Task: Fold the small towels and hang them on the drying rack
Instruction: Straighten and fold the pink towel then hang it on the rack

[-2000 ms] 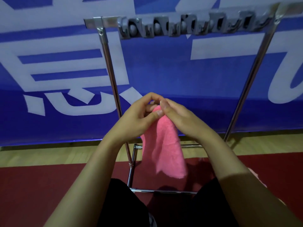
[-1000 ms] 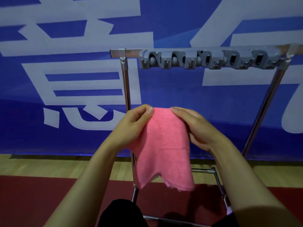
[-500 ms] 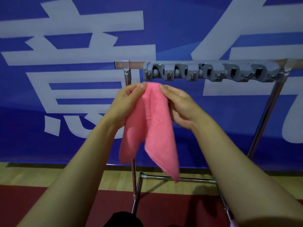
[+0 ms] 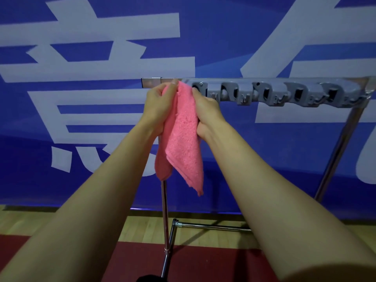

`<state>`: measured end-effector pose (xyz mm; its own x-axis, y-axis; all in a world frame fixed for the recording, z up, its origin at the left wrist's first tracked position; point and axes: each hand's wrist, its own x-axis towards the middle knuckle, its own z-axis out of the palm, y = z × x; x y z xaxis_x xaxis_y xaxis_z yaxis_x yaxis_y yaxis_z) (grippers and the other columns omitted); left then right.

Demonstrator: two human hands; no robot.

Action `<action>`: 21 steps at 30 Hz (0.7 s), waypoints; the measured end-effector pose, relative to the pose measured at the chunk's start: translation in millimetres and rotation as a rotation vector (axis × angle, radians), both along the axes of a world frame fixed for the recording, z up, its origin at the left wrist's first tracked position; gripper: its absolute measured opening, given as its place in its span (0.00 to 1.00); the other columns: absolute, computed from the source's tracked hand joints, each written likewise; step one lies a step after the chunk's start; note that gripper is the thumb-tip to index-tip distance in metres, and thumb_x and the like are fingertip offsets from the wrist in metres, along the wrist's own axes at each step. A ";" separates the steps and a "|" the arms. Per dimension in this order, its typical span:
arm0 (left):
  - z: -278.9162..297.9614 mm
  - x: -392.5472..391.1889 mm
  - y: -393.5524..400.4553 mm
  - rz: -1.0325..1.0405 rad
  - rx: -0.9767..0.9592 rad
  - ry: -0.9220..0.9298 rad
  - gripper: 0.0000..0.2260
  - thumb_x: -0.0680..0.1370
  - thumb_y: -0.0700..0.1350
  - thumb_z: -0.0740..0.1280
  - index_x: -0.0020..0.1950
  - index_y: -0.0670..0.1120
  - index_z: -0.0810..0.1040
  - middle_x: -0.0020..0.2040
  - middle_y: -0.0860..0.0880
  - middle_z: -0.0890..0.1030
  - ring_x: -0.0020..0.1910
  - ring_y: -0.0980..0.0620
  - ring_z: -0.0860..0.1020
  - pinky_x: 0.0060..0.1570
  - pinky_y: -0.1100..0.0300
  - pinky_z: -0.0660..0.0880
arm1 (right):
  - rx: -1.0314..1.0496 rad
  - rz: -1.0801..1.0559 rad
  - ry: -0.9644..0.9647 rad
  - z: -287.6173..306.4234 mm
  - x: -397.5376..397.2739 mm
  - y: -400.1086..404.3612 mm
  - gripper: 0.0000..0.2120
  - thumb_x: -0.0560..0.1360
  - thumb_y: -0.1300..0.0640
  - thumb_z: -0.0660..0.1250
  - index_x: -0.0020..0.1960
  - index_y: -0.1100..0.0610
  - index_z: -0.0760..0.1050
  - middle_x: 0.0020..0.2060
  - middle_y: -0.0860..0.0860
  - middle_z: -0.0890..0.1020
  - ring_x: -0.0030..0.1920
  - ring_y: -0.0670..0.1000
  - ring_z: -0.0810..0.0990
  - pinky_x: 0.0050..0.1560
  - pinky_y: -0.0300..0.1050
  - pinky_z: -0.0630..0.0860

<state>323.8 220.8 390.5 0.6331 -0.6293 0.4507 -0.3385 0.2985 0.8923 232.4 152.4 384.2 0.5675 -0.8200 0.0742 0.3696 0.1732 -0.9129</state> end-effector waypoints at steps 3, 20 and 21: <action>-4.8 2.2 -6.9 -0.009 0.017 0.012 0.14 0.85 0.54 0.65 0.51 0.44 0.82 0.35 0.52 0.81 0.30 0.60 0.80 0.32 0.64 0.77 | 0.011 -0.011 0.006 -7.6 1.7 -3.6 0.15 0.83 0.49 0.65 0.51 0.60 0.82 0.42 0.56 0.85 0.42 0.56 0.84 0.50 0.55 0.83; -82.6 -16.7 -15.2 -0.003 0.196 -0.016 0.12 0.85 0.47 0.65 0.41 0.49 0.75 0.29 0.52 0.76 0.27 0.55 0.75 0.37 0.53 0.75 | -0.504 -0.287 0.336 -50.5 5.8 -5.8 0.22 0.84 0.40 0.56 0.45 0.56 0.75 0.41 0.51 0.82 0.44 0.53 0.82 0.46 0.53 0.79; -86.5 -17.2 -14.5 -0.014 0.180 -0.001 0.13 0.84 0.46 0.66 0.40 0.48 0.75 0.28 0.53 0.75 0.25 0.57 0.74 0.36 0.54 0.74 | -0.506 -0.287 0.334 -56.6 4.2 -6.9 0.23 0.84 0.39 0.56 0.44 0.57 0.75 0.39 0.51 0.81 0.44 0.55 0.82 0.47 0.56 0.80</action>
<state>306.6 206.3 304.0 0.6236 -0.7082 0.3309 -0.3364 0.1390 0.9314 236.6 145.6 327.6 0.3912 -0.8522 0.3474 0.0205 -0.3693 -0.9291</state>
